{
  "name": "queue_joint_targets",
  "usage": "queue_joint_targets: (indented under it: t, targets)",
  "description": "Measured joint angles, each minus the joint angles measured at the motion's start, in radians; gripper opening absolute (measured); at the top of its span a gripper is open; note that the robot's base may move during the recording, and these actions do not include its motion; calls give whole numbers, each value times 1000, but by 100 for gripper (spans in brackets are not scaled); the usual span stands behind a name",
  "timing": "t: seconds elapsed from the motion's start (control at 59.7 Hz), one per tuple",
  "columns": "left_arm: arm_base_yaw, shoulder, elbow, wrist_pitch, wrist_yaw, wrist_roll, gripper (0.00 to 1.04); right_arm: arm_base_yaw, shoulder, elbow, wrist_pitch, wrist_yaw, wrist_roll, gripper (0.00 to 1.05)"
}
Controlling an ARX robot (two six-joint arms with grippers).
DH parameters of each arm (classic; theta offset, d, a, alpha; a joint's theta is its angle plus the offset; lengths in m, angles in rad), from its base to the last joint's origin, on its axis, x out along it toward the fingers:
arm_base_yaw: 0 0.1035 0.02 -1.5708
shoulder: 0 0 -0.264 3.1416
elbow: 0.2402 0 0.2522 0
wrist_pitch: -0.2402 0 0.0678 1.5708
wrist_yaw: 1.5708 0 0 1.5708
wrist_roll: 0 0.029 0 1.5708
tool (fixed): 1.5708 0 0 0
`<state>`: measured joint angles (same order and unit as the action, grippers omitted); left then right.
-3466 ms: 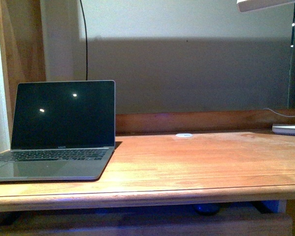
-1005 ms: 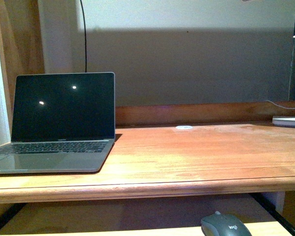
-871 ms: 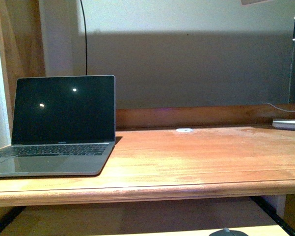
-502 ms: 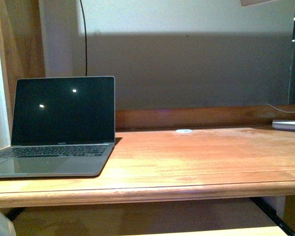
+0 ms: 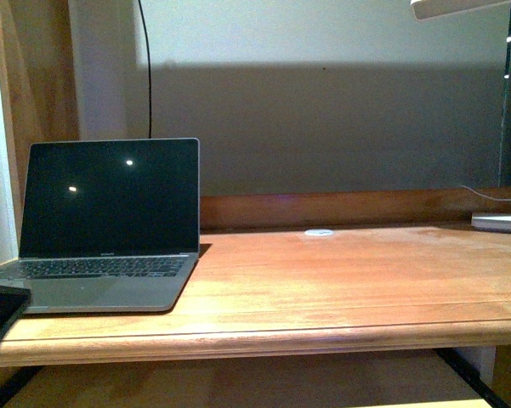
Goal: Place mouse
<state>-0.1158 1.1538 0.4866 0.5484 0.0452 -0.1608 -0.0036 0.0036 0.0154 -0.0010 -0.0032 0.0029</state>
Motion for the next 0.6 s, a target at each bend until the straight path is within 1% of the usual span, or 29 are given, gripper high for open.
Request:
queue_joint_targets:
  t: [0.084,0.167,0.285,0.352,0.385,0.435,0.469,0.536,0.603]
  targets:
    - [8,-75,-11,-59,-107,27,97,0,0,0,0,0,0,97]
    - [18,-181,-45,-126,-184,69,97,0,0,0,0,0,0,97]
    - [20,-359,-99,-220,-254,115,97,0,0,0,0,0,0,97]
    - [13,-465,-126,-279,-272,136,97,0,0,0,0,0,0,97]
    - [17,-523,-137,-317,-228,140,93,0,0,0,0,0,0,97]
    - [56,-626,-157,-393,-115,144,84,0,0,0,0,0,0,97]
    - [80,-689,-174,-441,-73,146,79,0,0,0,0,0,0,97]
    - [107,-845,-210,-566,-59,148,67,0,0,0,0,0,0,97]
    - [109,-942,-242,-600,-49,149,56,0,0,0,0,0,0,97]
